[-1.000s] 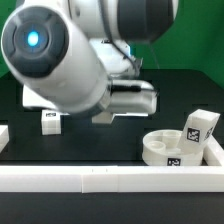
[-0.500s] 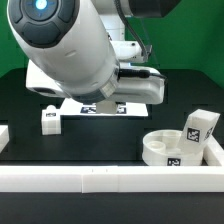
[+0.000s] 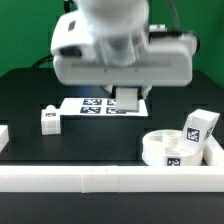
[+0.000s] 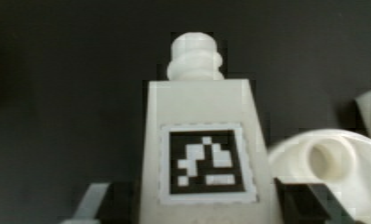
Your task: Assemble stool
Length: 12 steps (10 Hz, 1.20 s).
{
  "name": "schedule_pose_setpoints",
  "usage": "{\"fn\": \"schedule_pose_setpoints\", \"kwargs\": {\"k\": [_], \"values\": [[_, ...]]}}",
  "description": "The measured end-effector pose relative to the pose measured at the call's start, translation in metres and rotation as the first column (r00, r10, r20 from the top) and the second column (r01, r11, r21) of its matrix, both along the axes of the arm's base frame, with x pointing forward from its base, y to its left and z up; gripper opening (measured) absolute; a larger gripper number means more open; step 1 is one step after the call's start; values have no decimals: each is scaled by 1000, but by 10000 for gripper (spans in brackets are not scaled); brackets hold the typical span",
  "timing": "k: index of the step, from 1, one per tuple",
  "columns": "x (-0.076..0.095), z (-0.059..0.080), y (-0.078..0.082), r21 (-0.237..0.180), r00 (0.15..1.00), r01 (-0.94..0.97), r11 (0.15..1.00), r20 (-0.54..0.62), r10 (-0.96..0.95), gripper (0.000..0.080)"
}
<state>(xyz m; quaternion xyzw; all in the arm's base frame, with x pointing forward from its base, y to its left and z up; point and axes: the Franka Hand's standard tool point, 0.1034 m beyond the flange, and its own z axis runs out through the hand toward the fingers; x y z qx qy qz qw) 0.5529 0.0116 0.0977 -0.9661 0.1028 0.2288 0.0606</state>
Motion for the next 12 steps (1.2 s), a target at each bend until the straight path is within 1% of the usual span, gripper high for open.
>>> {"fn": "schedule_pose_setpoints", "kwargs": {"k": [1, 2, 3, 4, 5, 6, 7, 8, 9, 10, 12], "values": [[12, -3, -2, -33, 988, 13, 999, 155, -8, 337], [10, -1, 0, -52, 968, 21, 998, 251, -7, 337], [12, -1, -1, -77, 932, 33, 996, 362, -3, 337], [18, 7, 3, -108, 882, 21, 994, 470, 32, 337], [21, 19, 11, -127, 828, 6, 992, 556, 67, 337], [27, 28, 18, -154, 741, 7, 988, 665, 98, 337], [27, 30, 20, -171, 683, 12, 985, 721, 117, 337], [29, 30, 16, -195, 598, 36, 980, 790, 135, 337], [27, 27, 15, -213, 537, 48, 976, 829, 155, 337], [25, 23, 18, -210, 558, 38, 977, 815, 154, 337], [33, 24, 31, -211, 544, 16, 977, 822, 168, 337]]}}
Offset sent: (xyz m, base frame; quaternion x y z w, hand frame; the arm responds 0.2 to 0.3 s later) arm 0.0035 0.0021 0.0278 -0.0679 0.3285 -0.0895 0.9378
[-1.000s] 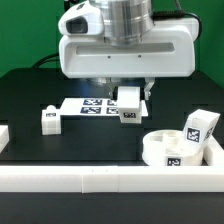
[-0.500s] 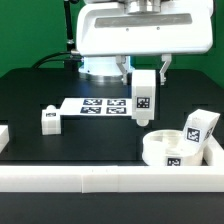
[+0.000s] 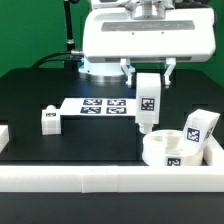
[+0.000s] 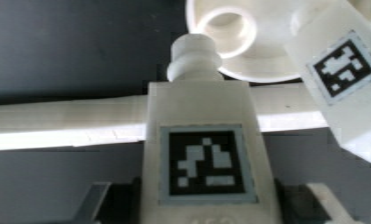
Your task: Assemble stool
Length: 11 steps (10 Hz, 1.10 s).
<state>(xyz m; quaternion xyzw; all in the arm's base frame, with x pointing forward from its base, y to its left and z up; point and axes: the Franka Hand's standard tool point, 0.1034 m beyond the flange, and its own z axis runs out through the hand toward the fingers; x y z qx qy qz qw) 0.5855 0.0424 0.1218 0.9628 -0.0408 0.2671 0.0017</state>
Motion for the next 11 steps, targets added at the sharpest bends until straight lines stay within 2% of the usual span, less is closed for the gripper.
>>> {"fn": "schedule_pose_setpoints", "kwargs": {"k": [2, 3, 7, 9, 11], "values": [[7, -6, 7, -15, 999, -29, 999, 20, 29, 337], [7, -12, 7, -49, 996, -64, 997, 51, 66, 337], [2, -19, 6, -47, 998, -57, 997, 36, 59, 337], [-1, -21, 16, -32, 998, -46, 998, 33, 47, 337], [-3, -22, 17, -29, 999, -41, 999, 31, 42, 337]]}}
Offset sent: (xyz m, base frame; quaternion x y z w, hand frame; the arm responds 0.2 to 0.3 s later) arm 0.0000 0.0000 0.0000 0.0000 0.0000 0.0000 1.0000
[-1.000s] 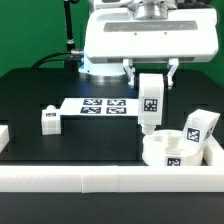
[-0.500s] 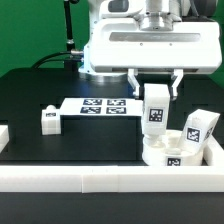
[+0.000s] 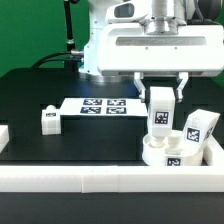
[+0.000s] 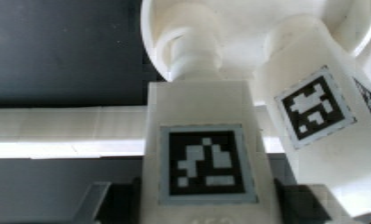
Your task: Assemble stool
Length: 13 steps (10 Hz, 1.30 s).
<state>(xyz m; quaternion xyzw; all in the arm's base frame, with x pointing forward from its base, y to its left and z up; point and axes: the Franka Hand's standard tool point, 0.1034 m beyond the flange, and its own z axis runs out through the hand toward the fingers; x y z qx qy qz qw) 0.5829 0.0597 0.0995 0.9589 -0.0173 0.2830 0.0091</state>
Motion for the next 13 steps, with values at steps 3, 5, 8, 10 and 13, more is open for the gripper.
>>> {"fn": "schedule_pose_setpoints", "kwargs": {"k": [3, 5, 8, 10, 13], "values": [[-2, -6, -4, -6, 1000, 4, 1000, -6, -4, 337], [-5, -11, -7, -13, 1000, 6, 1000, -3, -6, 337], [-5, -12, -7, -14, 1000, 4, 1000, 0, -4, 337], [-6, -14, -7, -14, 1000, 4, 1000, -11, -4, 523], [-1, -3, -7, 8, 998, 12, 1000, -61, -11, 641]]}}
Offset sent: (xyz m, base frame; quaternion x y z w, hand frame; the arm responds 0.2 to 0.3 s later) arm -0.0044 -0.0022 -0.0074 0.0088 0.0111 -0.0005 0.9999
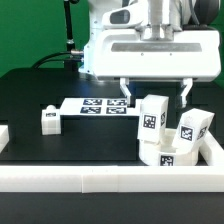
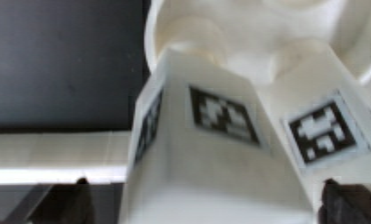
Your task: Assemble stool
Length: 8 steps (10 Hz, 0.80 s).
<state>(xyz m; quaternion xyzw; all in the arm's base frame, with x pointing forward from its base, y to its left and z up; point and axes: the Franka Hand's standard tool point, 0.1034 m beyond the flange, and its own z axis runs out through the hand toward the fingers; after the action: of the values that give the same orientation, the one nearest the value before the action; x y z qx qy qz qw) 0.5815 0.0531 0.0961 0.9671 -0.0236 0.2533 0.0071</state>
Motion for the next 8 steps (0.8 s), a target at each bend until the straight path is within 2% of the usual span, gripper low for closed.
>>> {"fn": "schedule_pose_setpoints", "kwargs": {"k": [2, 4, 8], "values": [[8, 16, -6, 20, 999, 8, 1000, -49, -7, 648], [20, 29, -13, 16, 998, -6, 1000, -59, 7, 649], [18, 25, -12, 15, 998, -8, 1000, -64, 9, 649]]}}
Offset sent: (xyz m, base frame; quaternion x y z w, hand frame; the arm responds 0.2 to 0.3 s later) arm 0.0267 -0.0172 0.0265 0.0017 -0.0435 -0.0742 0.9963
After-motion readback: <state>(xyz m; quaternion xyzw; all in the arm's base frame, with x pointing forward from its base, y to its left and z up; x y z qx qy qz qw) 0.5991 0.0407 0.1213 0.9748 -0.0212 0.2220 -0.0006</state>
